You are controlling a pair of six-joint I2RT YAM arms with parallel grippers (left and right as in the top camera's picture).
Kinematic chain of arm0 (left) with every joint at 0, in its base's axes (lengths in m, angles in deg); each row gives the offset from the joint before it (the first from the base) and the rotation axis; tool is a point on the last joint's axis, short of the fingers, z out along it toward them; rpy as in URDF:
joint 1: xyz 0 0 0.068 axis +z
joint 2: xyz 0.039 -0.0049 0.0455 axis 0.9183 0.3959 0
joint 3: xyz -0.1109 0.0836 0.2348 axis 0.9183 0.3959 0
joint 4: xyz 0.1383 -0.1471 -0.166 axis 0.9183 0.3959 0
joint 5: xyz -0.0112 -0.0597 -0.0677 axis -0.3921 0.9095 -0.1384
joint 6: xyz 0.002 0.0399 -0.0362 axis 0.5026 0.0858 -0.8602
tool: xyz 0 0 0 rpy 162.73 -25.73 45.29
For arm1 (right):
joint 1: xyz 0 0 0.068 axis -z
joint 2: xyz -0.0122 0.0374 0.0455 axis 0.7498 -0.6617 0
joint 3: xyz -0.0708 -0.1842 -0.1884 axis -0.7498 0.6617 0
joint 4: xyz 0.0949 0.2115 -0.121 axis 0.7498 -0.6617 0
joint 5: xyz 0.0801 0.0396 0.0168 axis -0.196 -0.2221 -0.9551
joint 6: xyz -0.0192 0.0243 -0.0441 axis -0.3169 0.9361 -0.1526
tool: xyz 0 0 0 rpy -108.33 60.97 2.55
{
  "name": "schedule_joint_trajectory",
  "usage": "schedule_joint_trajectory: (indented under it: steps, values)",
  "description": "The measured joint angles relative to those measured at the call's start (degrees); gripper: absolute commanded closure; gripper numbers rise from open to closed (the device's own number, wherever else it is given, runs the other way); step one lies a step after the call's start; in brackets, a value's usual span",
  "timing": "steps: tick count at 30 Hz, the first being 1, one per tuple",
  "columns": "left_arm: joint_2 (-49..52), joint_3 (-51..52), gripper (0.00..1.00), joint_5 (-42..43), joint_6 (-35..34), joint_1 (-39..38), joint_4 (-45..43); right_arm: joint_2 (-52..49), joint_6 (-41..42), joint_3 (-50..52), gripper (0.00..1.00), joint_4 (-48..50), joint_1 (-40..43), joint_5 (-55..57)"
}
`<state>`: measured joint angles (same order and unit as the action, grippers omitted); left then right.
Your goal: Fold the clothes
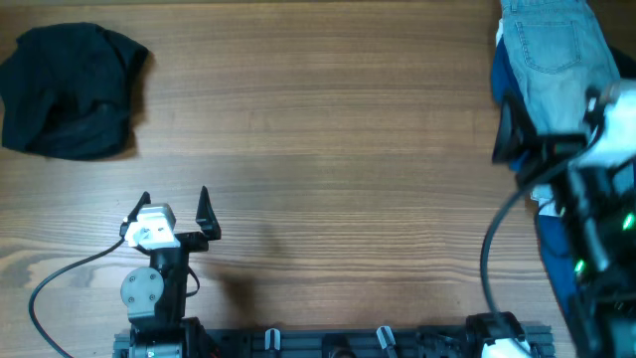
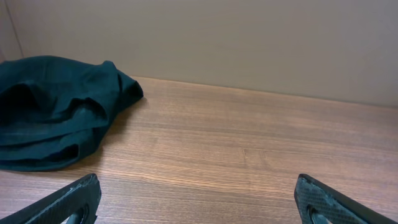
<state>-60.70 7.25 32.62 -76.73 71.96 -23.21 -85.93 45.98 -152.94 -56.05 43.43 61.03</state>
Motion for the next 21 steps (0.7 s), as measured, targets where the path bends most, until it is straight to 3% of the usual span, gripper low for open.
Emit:
schedule_joint_trajectory:
  steps: [14, 21]
  values:
    - [-0.1, 0.0, 0.00, 0.0, 0.0, 0.0, 0.0, 26.9, 14.4, 45.7, 0.00, 12.6, 0.0, 0.2]
    - [-0.1, 0.0, 0.00, 0.0, 0.0, 0.0, 0.0, 33.5, 20.2, 57.7, 0.00, 17.5, 0.0, -0.3]
